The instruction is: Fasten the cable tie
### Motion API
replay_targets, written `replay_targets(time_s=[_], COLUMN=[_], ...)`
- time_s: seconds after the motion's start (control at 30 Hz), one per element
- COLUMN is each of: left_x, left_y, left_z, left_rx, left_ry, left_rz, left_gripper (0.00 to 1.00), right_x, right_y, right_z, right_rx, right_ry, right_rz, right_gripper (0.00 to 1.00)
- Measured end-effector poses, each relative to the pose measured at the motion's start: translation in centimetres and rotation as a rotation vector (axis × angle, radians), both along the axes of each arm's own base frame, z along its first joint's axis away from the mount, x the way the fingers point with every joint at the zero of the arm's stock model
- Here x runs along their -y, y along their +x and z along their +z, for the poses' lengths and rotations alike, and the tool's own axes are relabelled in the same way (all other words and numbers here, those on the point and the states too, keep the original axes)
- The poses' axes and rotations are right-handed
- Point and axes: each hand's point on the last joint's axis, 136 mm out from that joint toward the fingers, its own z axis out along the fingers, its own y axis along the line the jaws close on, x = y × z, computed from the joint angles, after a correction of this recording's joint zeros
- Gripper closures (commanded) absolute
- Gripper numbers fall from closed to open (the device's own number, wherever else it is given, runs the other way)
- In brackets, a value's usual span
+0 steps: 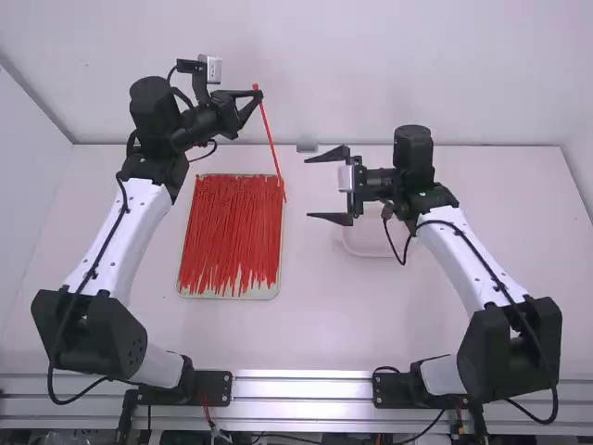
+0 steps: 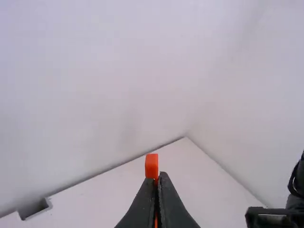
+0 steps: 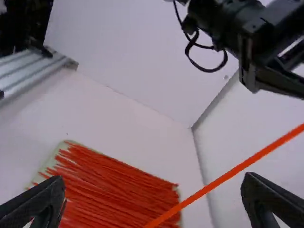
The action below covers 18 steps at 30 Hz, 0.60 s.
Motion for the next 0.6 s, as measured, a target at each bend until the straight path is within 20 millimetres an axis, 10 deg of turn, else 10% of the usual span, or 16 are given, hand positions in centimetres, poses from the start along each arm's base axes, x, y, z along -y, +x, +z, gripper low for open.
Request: replay_targets(time_s=[0.37, 0.6], left_x=[-0.6, -0.4], left_y=[1.2, 5.8], left_z=[-0.5, -3.7], left_rx=[-0.014, -0.115], left_ry=[0.002, 0.009], left_rz=[0.055, 0.057], left_gripper=[0.98, 0.98], right_x=[0.1, 0.1], right_y=[-1.1, -1.6], right_z=[-1.4, -1.2], right_rx=[0.341, 0.438], right_ry=[0.024, 0.049], right_rz=[0.076, 0.11], right_gripper=[0.01, 0.01])
